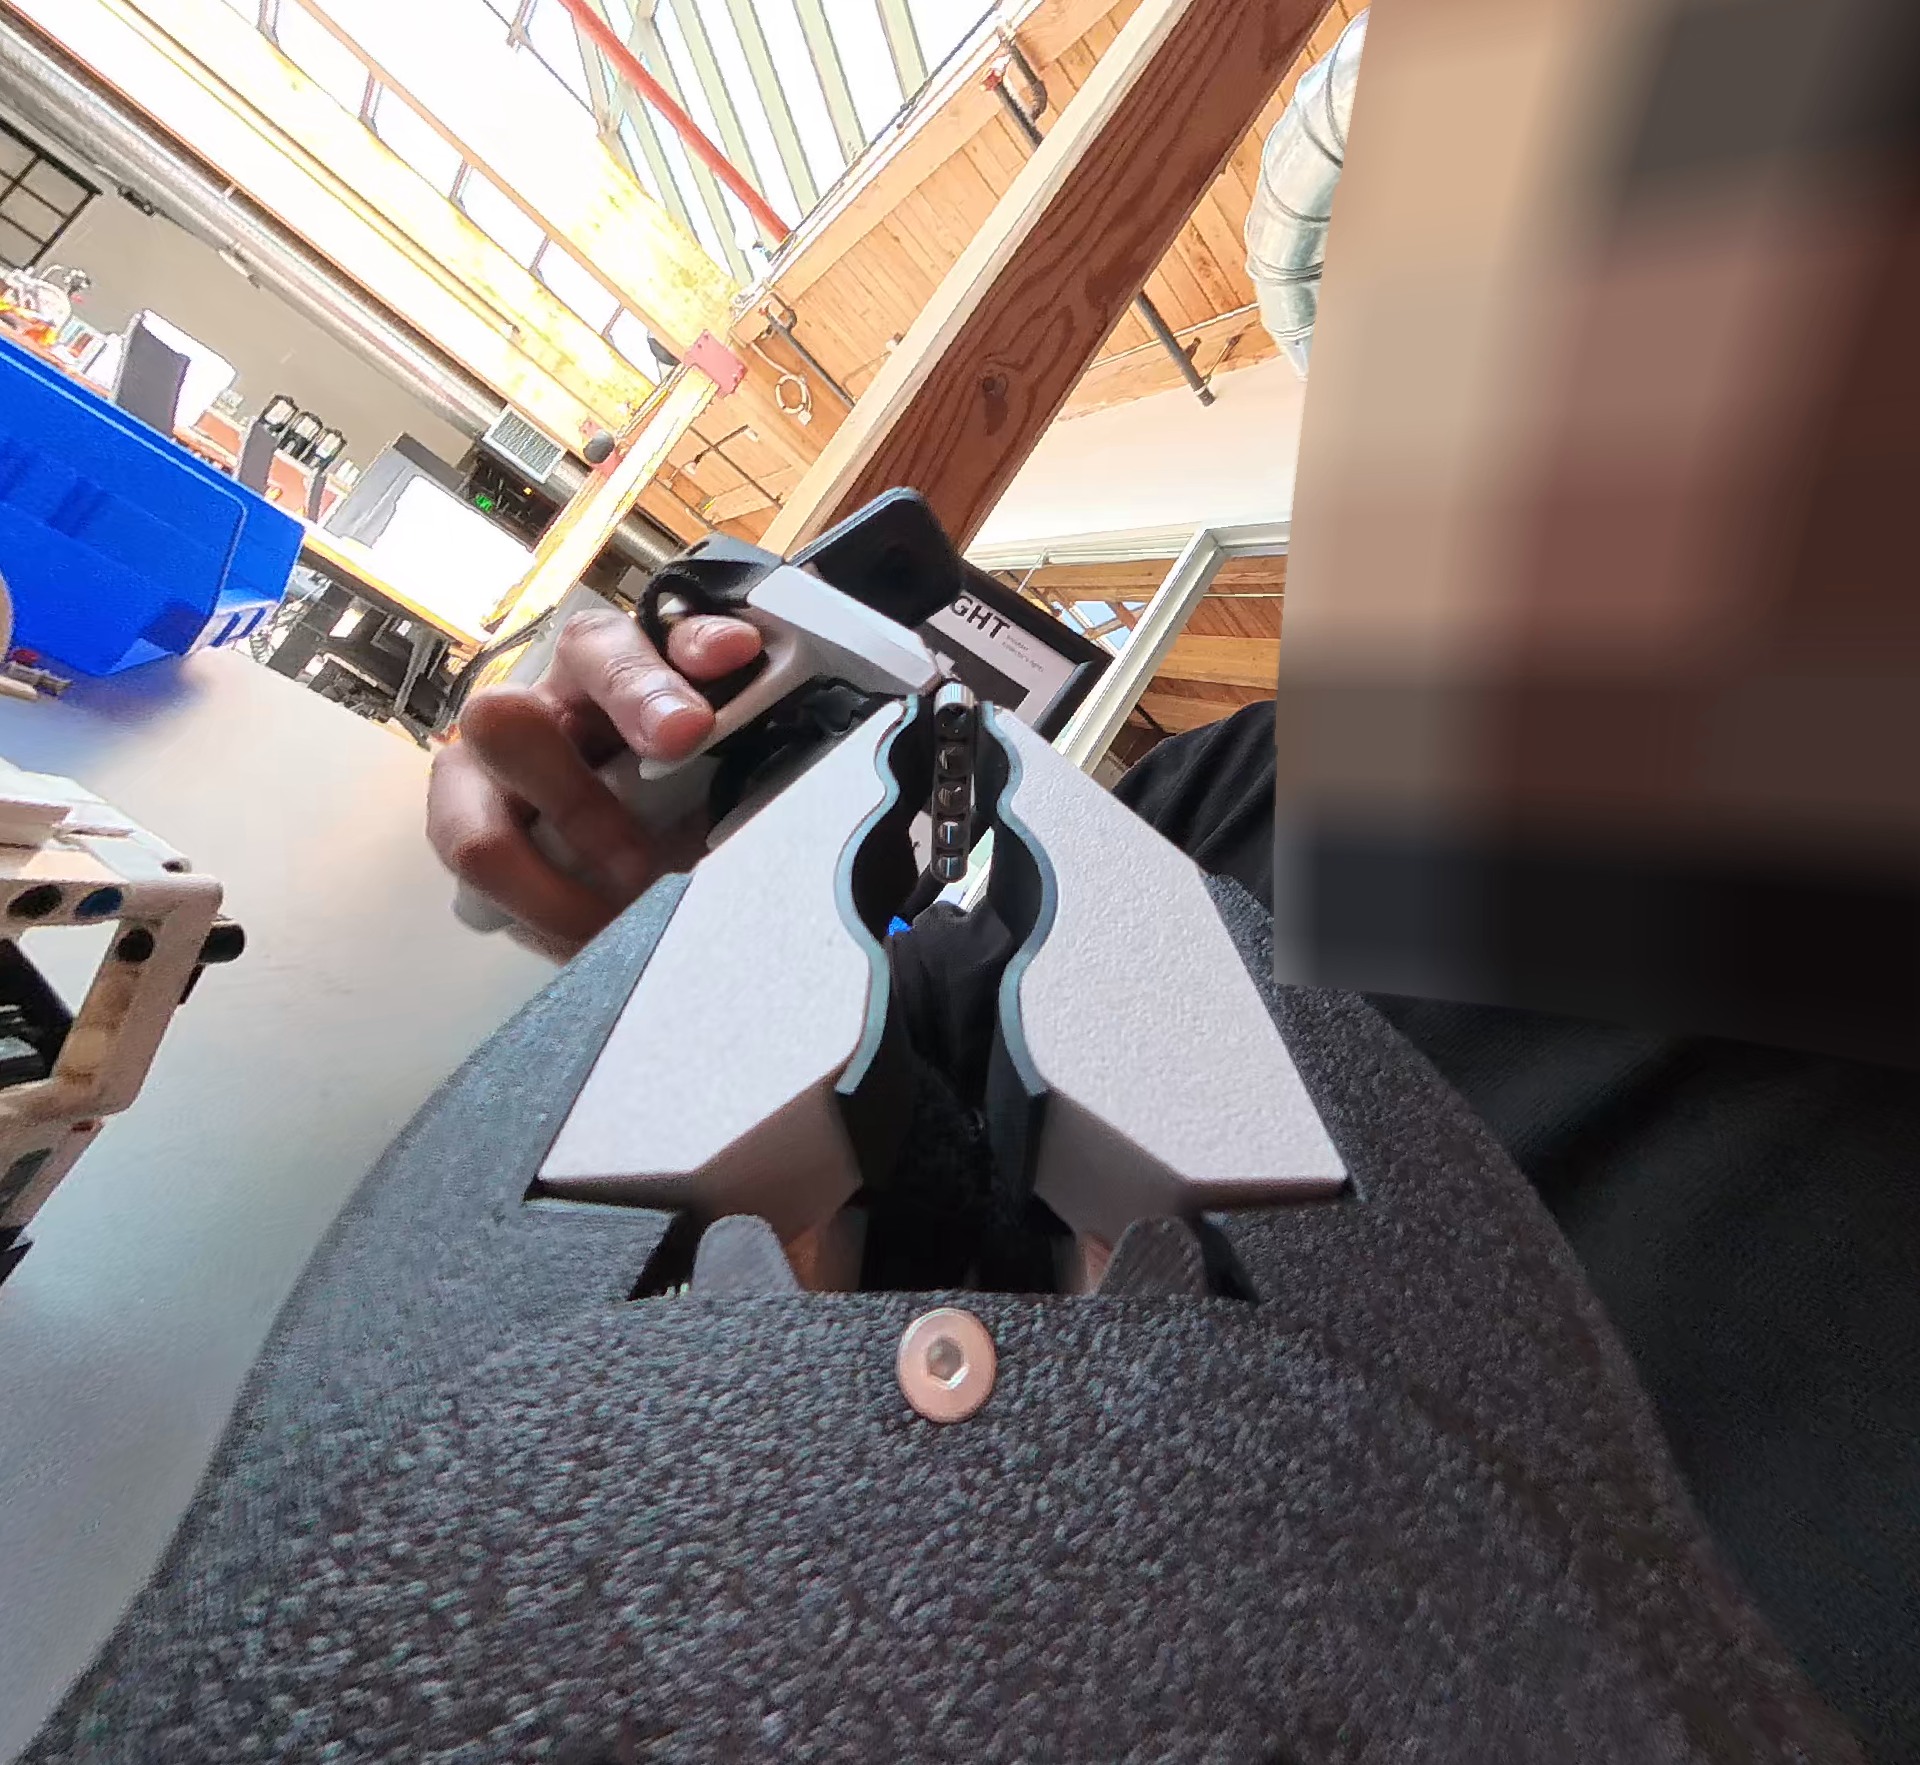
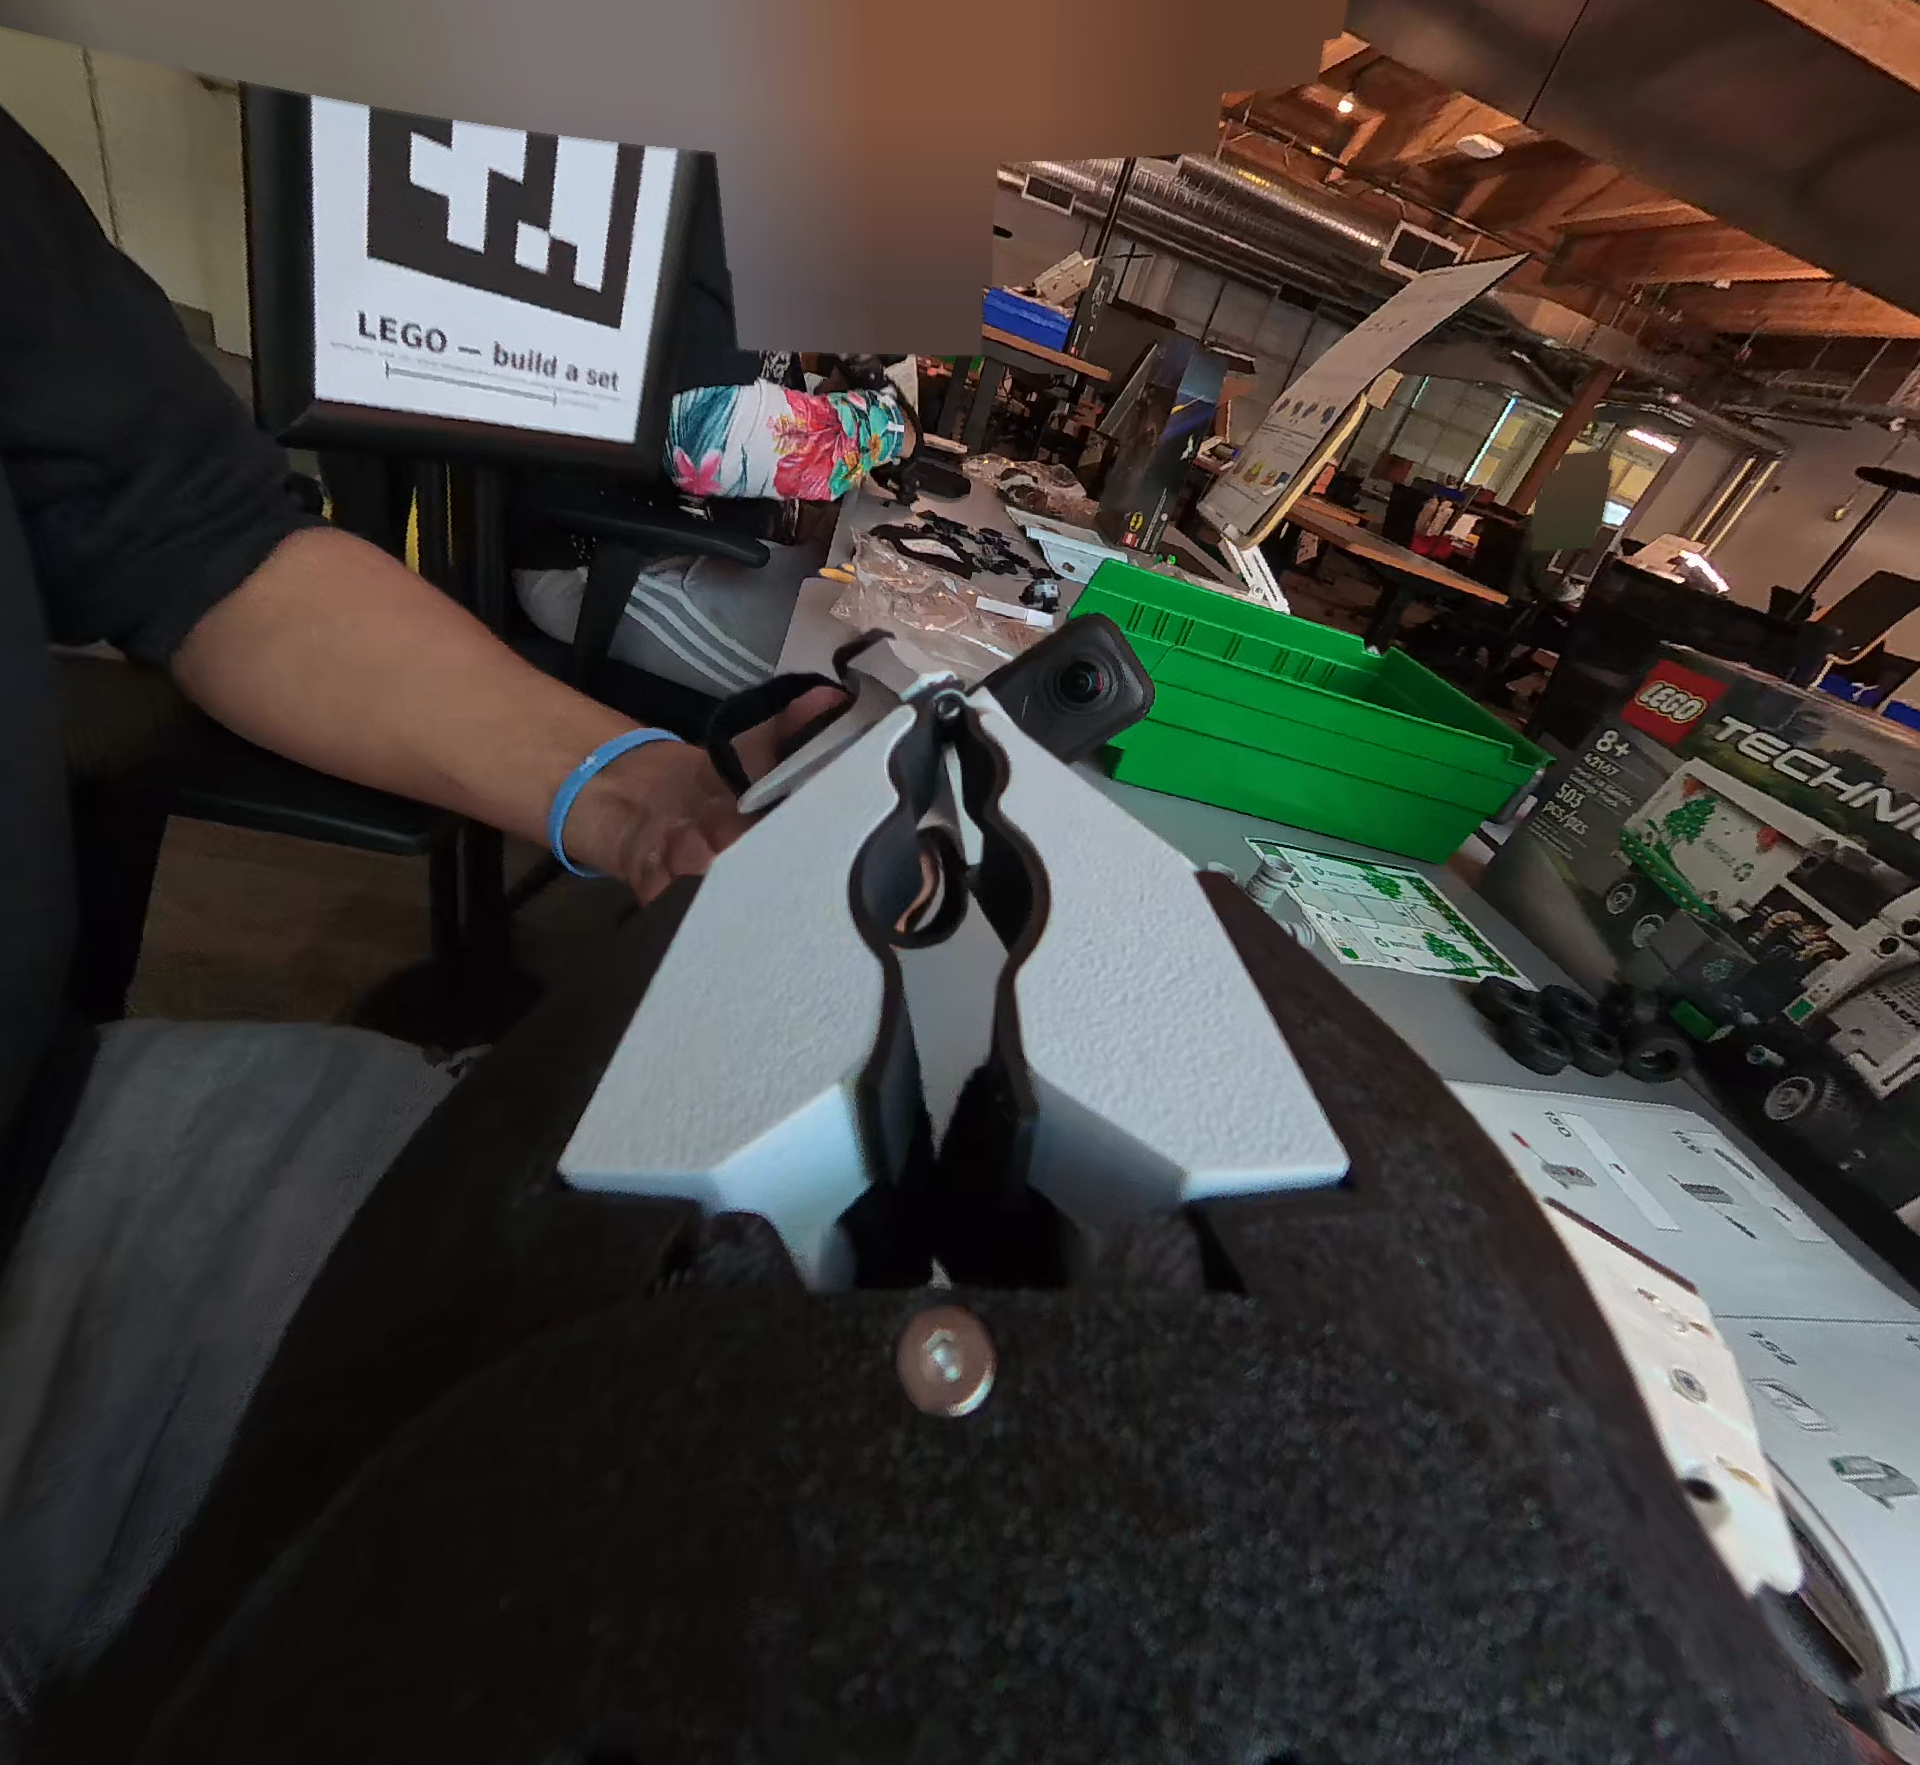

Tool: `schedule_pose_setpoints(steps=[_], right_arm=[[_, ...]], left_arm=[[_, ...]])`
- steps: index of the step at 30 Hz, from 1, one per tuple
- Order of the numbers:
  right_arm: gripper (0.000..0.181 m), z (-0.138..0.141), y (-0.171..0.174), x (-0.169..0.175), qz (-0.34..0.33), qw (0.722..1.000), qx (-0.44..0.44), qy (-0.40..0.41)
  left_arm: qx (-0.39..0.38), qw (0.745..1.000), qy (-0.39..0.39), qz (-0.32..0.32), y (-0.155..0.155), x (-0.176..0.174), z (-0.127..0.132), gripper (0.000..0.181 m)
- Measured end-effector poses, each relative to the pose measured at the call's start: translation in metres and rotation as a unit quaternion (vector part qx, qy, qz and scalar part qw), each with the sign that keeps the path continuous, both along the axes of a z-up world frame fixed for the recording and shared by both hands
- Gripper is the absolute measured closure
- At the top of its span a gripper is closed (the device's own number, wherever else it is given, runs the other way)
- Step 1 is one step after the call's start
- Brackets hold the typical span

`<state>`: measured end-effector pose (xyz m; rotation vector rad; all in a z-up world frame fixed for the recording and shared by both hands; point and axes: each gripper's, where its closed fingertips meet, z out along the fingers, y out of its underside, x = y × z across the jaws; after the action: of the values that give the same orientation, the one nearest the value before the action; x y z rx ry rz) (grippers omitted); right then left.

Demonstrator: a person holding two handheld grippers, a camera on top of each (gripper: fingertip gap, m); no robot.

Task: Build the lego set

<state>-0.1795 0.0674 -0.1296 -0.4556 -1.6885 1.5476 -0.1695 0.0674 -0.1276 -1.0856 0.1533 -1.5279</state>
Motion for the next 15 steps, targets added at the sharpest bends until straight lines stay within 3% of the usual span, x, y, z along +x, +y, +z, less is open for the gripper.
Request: schedule_pose_setpoints(steps=[1,7,15], right_arm=[[0.178,-0.002,0.0,0.001,0.001,1.0,0.015,-0.01],[0.179,-0.013,0.003,0.007,0.017,0.994,0.054,-0.088],[0.178,-0.037,0.007,0.008,0.023,0.983,0.086,-0.16]], left_arm=[[-0.003,1.0,0.007,0.0,0.0,0.001,-0.001,0.176],[-0.015,0.996,0.09,0.007,0.004,0.008,-0.012,0.176],[-0.051,0.972,0.229,0.014,0.008,0.01,-0.038,0.176]])
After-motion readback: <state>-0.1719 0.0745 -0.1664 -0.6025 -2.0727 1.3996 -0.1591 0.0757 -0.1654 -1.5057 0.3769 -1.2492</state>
